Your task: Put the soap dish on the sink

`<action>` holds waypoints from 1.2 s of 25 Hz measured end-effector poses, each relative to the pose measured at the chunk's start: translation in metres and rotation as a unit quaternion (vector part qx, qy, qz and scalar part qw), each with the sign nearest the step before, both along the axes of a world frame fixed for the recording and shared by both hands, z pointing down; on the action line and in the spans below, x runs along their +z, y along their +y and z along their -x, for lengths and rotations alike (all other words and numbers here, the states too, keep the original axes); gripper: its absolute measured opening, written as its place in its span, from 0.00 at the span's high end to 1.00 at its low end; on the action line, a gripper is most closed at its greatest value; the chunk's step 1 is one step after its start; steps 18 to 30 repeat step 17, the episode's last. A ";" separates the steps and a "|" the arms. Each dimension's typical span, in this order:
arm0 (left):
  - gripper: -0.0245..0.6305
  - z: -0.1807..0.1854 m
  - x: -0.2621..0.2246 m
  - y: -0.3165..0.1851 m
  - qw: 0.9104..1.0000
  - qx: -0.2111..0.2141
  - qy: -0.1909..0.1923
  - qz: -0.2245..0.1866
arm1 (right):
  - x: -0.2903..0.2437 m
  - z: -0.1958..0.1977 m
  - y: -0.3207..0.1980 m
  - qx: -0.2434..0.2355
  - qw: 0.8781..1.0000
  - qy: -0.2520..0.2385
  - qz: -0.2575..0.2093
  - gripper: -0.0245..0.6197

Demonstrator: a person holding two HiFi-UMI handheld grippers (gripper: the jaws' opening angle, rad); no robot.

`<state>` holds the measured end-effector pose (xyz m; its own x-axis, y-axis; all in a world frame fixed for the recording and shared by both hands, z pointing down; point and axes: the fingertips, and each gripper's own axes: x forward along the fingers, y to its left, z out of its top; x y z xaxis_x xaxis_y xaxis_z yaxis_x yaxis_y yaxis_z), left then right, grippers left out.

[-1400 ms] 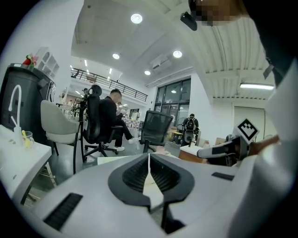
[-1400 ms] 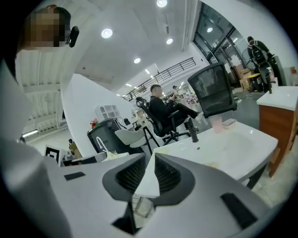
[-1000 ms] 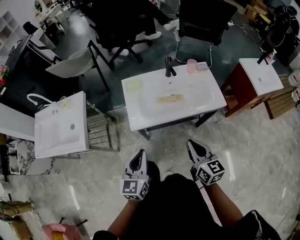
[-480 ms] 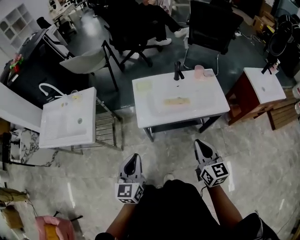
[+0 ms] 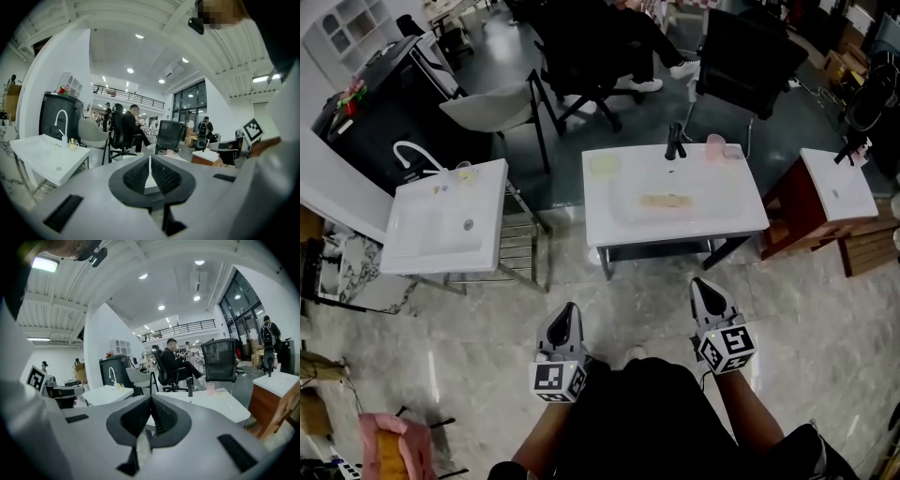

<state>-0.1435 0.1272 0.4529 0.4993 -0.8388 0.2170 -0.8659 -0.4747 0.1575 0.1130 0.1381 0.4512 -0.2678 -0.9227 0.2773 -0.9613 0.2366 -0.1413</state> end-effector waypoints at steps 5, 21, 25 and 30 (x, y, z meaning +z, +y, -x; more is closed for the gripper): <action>0.94 -0.003 -0.001 -0.003 1.000 0.007 -0.005 -0.002 | 0.006 -0.003 0.002 0.000 1.000 0.004 -0.004 0.96; 0.94 -0.031 -0.002 -0.012 1.000 0.014 -0.006 -0.001 | 0.017 -0.028 0.000 0.018 1.000 0.002 0.007 0.96; 0.94 -0.031 -0.002 -0.012 1.000 0.014 -0.006 -0.001 | 0.017 -0.028 0.000 0.018 1.000 0.002 0.007 0.96; 0.94 -0.031 -0.002 -0.012 1.000 0.014 -0.006 -0.001 | 0.017 -0.028 0.000 0.018 1.000 0.002 0.007 0.96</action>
